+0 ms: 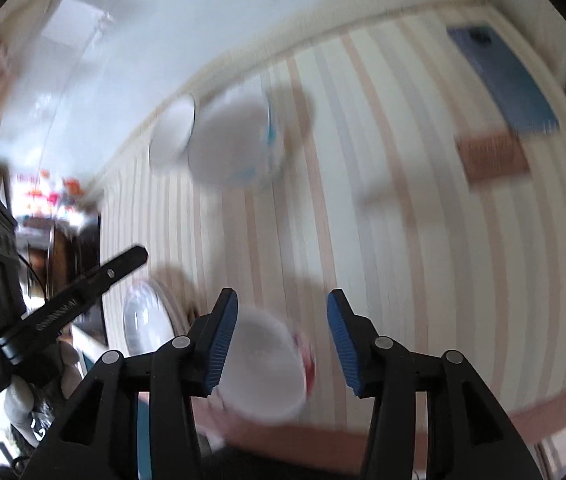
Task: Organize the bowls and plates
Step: 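Lower the held white bowl into the blue-rimmed floral bowl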
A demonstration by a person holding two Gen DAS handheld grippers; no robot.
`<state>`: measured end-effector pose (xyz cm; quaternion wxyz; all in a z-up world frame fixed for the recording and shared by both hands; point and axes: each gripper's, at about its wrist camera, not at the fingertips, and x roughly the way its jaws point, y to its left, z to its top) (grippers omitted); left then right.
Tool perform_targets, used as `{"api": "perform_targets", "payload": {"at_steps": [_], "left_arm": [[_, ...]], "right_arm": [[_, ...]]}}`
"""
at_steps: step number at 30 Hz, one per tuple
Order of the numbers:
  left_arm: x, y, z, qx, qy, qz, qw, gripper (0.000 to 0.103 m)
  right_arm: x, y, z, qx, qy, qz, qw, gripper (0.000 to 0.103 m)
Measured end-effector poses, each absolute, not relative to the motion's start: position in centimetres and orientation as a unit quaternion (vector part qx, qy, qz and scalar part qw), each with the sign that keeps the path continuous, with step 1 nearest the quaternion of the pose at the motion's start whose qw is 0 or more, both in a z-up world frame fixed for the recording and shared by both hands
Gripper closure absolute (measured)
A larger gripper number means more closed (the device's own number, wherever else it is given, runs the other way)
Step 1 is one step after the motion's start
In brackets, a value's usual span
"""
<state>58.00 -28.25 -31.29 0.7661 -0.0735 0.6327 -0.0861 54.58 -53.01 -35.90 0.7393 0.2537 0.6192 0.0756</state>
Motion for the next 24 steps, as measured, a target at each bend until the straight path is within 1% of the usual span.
{"api": "perform_targets", "payload": {"at_steps": [3,9,10,11,12,13,14,17,24], "left_arm": [[61.0,-28.6,-33.6,-0.081,0.645,-0.08,0.756,0.073],[63.4,-30.5,-36.8,-0.071,0.659,-0.086,0.744,0.073],[63.6,-30.7,-37.0,-0.072,0.659,-0.088,0.744,0.075],[63.7,-31.0,-37.3,-0.072,0.659,-0.092,0.743,0.079],[63.8,-31.3,-37.5,-0.07,0.66,-0.096,0.742,0.08],[63.6,-31.5,-37.4,-0.069,0.658,-0.098,0.743,0.08],[63.7,-31.8,-37.4,-0.062,0.655,-0.096,0.747,0.08],[63.8,-32.0,-37.4,-0.054,0.653,-0.095,0.75,0.08],[62.8,-32.2,-35.8,-0.043,0.642,-0.1,0.759,0.08]], "right_arm": [[59.2,-52.8,-37.0,0.265,0.612,0.08,0.741,0.053],[66.1,-51.3,-40.0,0.241,0.62,0.083,0.742,0.054],[66.9,-50.9,-40.6,0.234,0.624,0.083,0.741,0.056],[67.7,-50.6,-41.3,0.228,0.628,0.081,0.74,0.065],[68.1,-50.4,-41.9,0.222,0.632,0.08,0.738,0.073],[68.2,-50.2,-42.4,0.217,0.636,0.078,0.737,0.078],[68.2,-50.0,-42.9,0.212,0.639,0.073,0.735,0.087],[68.1,-49.7,-43.8,0.205,0.639,0.073,0.738,0.089],[67.2,-49.4,-43.8,0.194,0.64,0.068,0.741,0.089]]}}
